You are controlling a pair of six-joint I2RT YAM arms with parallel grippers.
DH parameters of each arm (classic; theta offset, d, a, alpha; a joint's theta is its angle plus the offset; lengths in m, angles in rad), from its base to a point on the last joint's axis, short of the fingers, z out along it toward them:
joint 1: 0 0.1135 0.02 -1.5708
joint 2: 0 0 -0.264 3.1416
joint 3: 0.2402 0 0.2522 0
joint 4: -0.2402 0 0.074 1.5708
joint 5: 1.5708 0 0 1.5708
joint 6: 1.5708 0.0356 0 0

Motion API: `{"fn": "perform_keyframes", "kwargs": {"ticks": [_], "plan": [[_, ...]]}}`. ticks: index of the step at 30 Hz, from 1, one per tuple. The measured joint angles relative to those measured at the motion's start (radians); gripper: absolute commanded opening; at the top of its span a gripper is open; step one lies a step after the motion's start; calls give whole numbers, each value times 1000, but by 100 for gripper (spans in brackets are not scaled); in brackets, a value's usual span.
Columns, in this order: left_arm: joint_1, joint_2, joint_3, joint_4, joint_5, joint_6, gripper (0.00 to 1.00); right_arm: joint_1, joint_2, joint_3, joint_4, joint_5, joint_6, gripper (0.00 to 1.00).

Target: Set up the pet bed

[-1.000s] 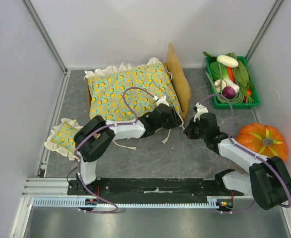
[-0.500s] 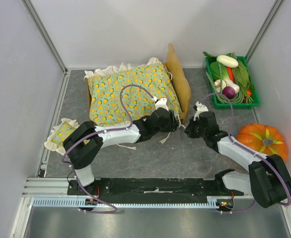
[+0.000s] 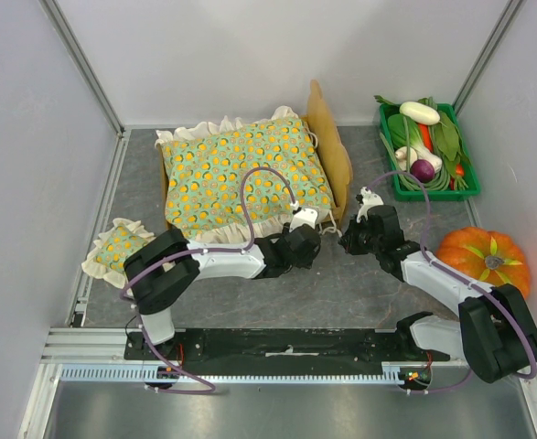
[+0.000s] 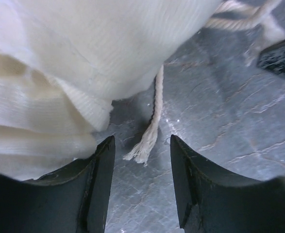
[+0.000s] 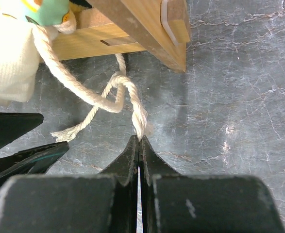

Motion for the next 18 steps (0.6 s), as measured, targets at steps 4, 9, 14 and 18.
{"fn": "perform_keyframes", "kwargs": {"ticks": [4,9,14,18], "plan": [[1,35,-1,-16,-1,26,56,0,0,0,2,-5,0,0],[0,64,0,-11,-5,50,43,0,0,0,5,-8,3,0],[0,64,-3,-7,-1,67,2,0,-1,10,5,-8,5,0],[0,64,-4,-3,2,83,2,0,-3,20,5,-7,10,0]]}}
